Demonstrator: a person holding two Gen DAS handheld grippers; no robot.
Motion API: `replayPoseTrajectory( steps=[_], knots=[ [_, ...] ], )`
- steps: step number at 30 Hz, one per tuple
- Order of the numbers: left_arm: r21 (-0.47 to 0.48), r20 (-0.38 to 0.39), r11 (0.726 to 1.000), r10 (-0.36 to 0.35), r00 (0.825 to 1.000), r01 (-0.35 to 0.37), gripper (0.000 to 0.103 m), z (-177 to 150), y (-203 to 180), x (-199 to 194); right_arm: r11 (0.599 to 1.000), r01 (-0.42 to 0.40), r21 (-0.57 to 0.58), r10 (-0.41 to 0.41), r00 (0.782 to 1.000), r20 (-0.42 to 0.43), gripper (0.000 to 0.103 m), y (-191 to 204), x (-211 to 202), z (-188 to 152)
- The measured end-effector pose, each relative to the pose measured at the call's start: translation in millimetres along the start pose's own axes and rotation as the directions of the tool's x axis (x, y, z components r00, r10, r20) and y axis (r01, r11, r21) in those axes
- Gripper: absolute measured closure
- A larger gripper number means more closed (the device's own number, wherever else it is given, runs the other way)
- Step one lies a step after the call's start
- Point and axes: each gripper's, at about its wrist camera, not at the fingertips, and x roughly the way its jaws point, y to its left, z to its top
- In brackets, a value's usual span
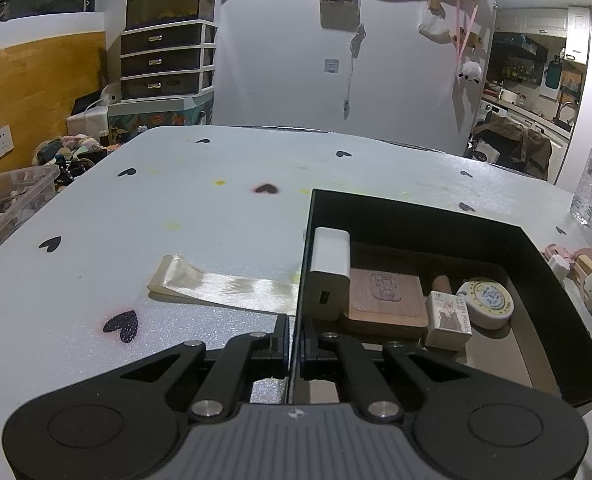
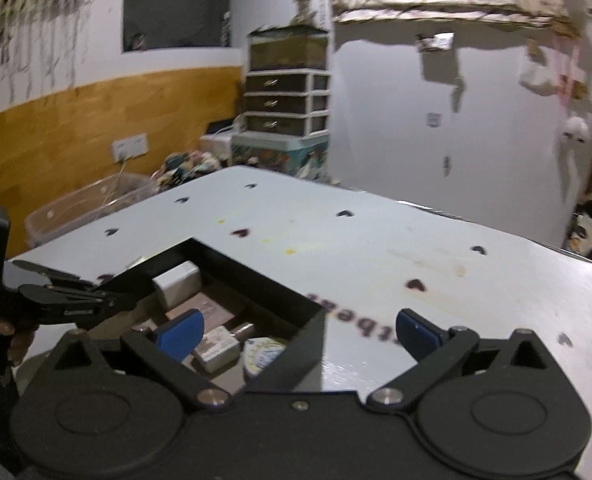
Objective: Organize rigid objects
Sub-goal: 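Move the right gripper to the white knob-shaped cap and grasp it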
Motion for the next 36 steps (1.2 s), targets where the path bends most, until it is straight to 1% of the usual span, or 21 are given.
replayPoseTrajectory(
  steps=[2, 7, 9, 11, 14, 18, 20, 26, 28, 30, 32, 33, 35, 36],
  knots=[
    [-0.003, 0.000, 1.000, 0.001, 1.000, -0.001, 0.099, 0.1, 0.0, -0.2, 0.999, 0.044, 0.025, -0.045, 0.999, 0.018, 0.000, -3.9, -4.5, -8.4],
    [-0.003, -0.001, 1.000, 0.002, 1.000, -0.002, 0.099, 0.0, -0.1, -0.4, 0.987, 0.111, 0.115, -0.114, 0.993, 0.026, 0.000, -20.0, -9.9, -30.2],
    [-0.003, 0.000, 1.000, 0.002, 1.000, -0.002, 0.099, 0.2, -0.2, -0.2, 0.977, 0.155, 0.147, -0.161, 0.986, 0.033, 0.000, -24.9, -10.8, -38.9],
    [-0.003, 0.000, 1.000, 0.001, 1.000, -0.001, 0.099, 0.2, -0.1, -0.2, 0.969, 0.192, 0.156, -0.201, 0.979, 0.043, 0.000, -28.1, -11.4, -46.0],
    [-0.002, 0.000, 1.000, 0.001, 1.000, -0.001, 0.099, 0.3, -0.2, -0.3, 0.956, 0.239, 0.170, -0.248, 0.968, 0.035, 0.000, -31.8, -12.3, -55.0],
    [-0.003, 0.000, 1.000, 0.001, 1.000, -0.001, 0.099, 0.3, -0.2, -0.3, 0.951, 0.239, 0.196, -0.252, 0.967, 0.041, 0.000, -36.4, -13.9, -64.0],
    [-0.002, 0.000, 1.000, 0.001, 1.000, -0.001, 0.099, 0.3, -0.2, -0.3, 0.947, 0.250, 0.200, -0.266, 0.963, 0.053, 0.000, -37.2, -12.2, -66.4],
    [-0.002, 0.000, 1.000, 0.000, 1.000, 0.000, 0.099, 0.5, -0.2, -0.6, 0.944, 0.245, 0.220, -0.253, 0.967, 0.008, 0.001, -43.8, 3.2, -65.1],
    [-0.001, 0.000, 1.000, -0.001, 1.000, 0.001, 0.099, 1.1, 0.2, -0.9, 0.943, 0.257, 0.214, -0.265, 0.964, 0.009, 0.013, -45.1, 9.1, -63.8],
    [-0.001, 0.000, 1.000, -0.001, 1.000, 0.001, 0.099, 1.4, 0.7, -1.2, 0.940, 0.258, 0.221, -0.262, 0.965, -0.013, 0.036, -49.7, 17.7, -60.9],
    [-0.002, 0.001, 1.000, -0.003, 1.000, 0.003, 0.099, 1.2, 0.8, -1.4, 0.939, 0.264, 0.221, -0.263, 0.964, -0.034, 0.046, -54.3, 26.1, -58.9],
    [-0.003, 0.001, 1.000, -0.005, 1.000, 0.005, 0.099, 1.2, 1.1, -1.5, 0.938, 0.274, 0.212, -0.271, 0.962, -0.045, 0.049, -55.7, 31.1, -57.7],
    [-0.003, 0.001, 1.000, -0.006, 1.000, 0.006, 0.099, 1.1, 0.9, -1.2, 0.932, 0.306, 0.194, -0.298, 0.952, -0.070, 0.051, -58.2, 41.8, -57.1],
    [-0.002, 0.001, 1.000, -0.006, 1.000, 0.006, 0.099, 1.2, 0.9, -1.1, 0.932, 0.309, 0.192, -0.299, 0.951, -0.077, 0.053, -59.5, 45.9, -56.8]
  ],
)
